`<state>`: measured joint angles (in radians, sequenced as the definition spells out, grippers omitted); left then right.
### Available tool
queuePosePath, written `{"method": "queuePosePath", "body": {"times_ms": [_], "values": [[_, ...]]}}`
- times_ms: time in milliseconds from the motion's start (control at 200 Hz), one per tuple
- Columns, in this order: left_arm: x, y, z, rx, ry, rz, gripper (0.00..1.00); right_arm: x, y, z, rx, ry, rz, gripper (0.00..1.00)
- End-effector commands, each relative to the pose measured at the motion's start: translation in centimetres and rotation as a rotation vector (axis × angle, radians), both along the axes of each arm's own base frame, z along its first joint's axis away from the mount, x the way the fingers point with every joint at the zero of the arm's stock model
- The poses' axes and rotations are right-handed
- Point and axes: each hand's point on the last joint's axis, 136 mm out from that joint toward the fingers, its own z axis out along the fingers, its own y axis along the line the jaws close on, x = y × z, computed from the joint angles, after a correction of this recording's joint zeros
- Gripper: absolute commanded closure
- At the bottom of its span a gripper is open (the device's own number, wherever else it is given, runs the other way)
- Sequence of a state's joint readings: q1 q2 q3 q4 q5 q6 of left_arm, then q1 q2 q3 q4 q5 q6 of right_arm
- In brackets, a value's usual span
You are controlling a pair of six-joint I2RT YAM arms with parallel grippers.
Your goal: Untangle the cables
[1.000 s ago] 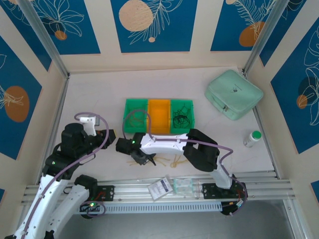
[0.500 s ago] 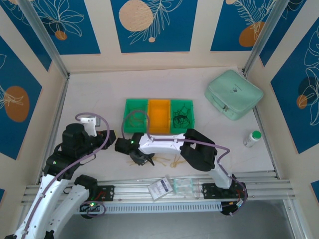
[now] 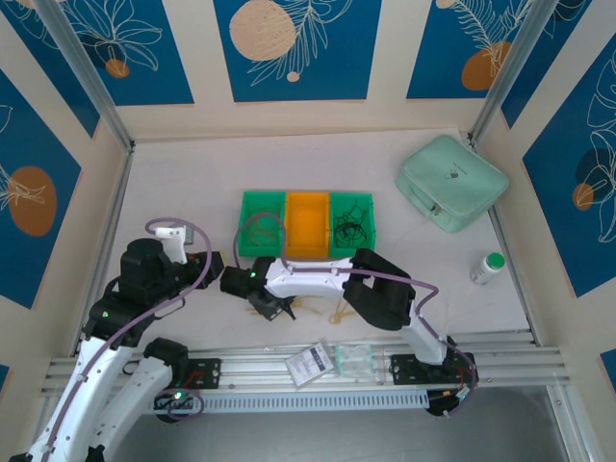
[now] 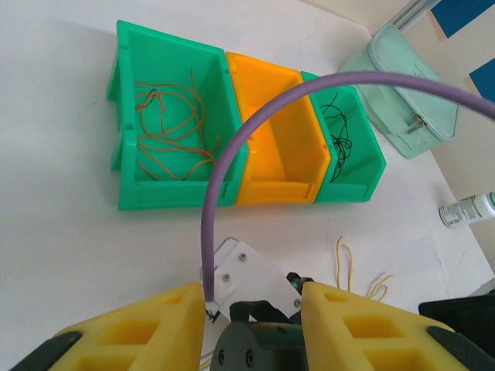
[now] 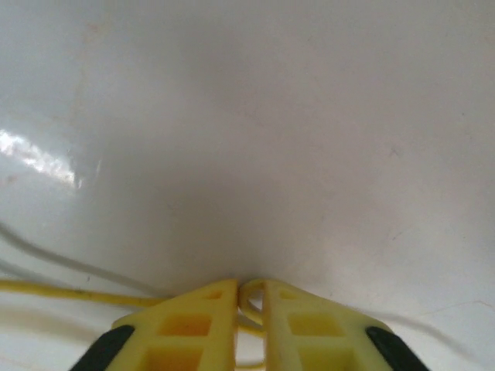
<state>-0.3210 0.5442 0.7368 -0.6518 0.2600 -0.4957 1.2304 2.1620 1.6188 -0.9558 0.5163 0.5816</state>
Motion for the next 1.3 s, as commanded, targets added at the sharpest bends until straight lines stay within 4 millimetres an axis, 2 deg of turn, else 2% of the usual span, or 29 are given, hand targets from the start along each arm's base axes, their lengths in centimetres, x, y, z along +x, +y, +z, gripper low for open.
{"method": "queuePosePath", "body": {"times_ms": [0,110,160,425,535,650,710,840,915,955,1130,1296], "values": [[0.0,-0.1,-0.5,0.013,-0.005,-0.010,0.63,0.5,-1.5,-2.4,-0.027,0.030,-0.031,0.91],[-0.1,0.0,-0.7,0.018,0.000,-0.010,0.63,0.9,-1.0,-1.9,0.037,0.026,-0.021,1.00],[-0.1,0.0,-0.8,0.022,0.002,-0.009,0.63,1.1,-0.6,-1.4,0.083,0.018,-0.019,1.00],[0.1,-0.2,-1.6,0.026,0.018,-0.018,0.63,2.0,1.3,4.7,0.442,-0.018,-0.024,1.00],[0.3,-0.4,-2.1,0.023,0.026,-0.025,0.63,1.9,1.2,7.0,0.577,-0.002,-0.045,1.00],[0.3,-1.0,-2.9,0.011,0.040,-0.053,0.63,1.9,0.6,8.5,0.661,0.021,-0.070,1.00],[0.1,-1.7,-3.5,-0.010,0.068,-0.092,0.63,1.7,0.0,8.6,0.664,0.068,-0.085,1.00],[-1.1,-3.4,-5.8,-0.065,0.194,-0.181,0.63,0.8,-2.6,7.2,0.592,0.165,-0.113,0.82],[-2.1,-4.0,-7.4,-0.077,0.284,-0.220,0.64,0.2,-4.6,6.1,0.540,0.195,-0.131,0.75],[-2.5,-4.7,-7.6,-0.097,0.304,-0.251,0.65,-0.1,-5.6,5.8,0.520,0.218,-0.148,0.73],[-4.1,-6.3,-10.0,-0.041,0.412,-0.298,0.66,-1.1,-8.6,5.5,0.509,0.259,-0.203,0.71],[-4.1,-7.4,-12.7,-0.039,0.460,-0.279,0.67,-1.6,-8.7,5.8,0.567,0.310,-0.201,0.71]]}}
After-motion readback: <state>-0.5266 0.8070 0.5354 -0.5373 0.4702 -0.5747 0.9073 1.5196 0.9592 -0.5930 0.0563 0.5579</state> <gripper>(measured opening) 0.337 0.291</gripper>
